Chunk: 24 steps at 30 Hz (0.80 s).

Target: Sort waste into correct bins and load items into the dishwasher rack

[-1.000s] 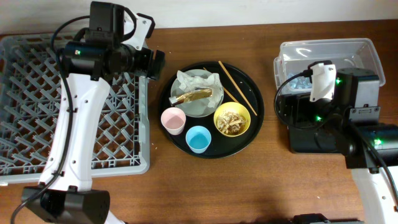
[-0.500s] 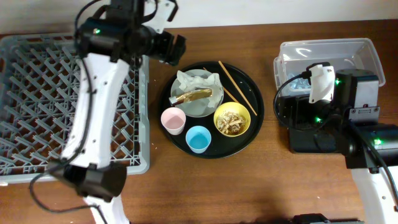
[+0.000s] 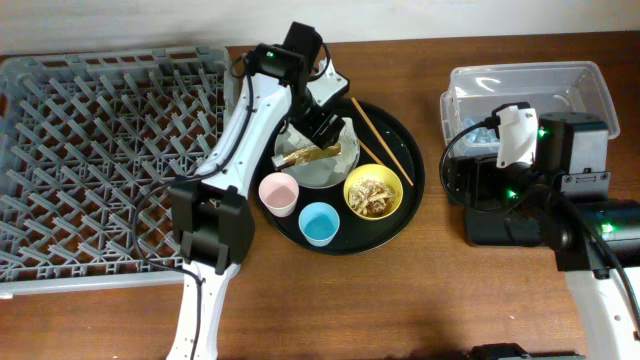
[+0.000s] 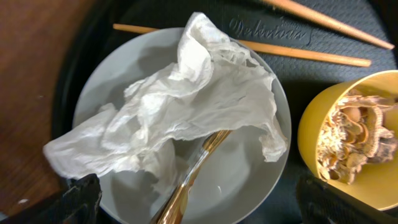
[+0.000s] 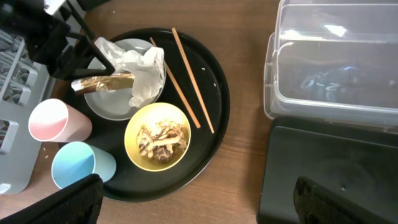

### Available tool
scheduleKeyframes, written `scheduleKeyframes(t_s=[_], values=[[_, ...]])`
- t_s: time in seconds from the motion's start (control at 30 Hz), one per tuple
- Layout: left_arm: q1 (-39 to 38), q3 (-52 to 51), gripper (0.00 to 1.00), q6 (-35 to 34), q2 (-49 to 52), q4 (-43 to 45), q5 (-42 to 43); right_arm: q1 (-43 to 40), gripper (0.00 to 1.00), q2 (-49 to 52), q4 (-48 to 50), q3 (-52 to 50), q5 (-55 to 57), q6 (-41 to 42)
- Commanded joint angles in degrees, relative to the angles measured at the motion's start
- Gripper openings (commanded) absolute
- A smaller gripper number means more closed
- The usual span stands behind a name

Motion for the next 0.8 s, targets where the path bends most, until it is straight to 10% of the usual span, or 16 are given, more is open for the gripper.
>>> scheduleKeyframes(t_s=[0.0,0.5,0.77], values=[[-0.94,0.26,0.99,1.53,3.78,0.76,0.63,0.31,0.99,-0.02,-0.39,1.27,-0.48,0.07],[-1.51,1.36,0.99,1.36,6.67,2.16,0.68,0.31,0.98,1.81,-0.70,1.27,-0.50,0.26],[1.55,20.90,0.99,-12.31,6.32,-10.80,0.59,0.59,0.98,7.26,8.96,1.27,-2.84,13.81]])
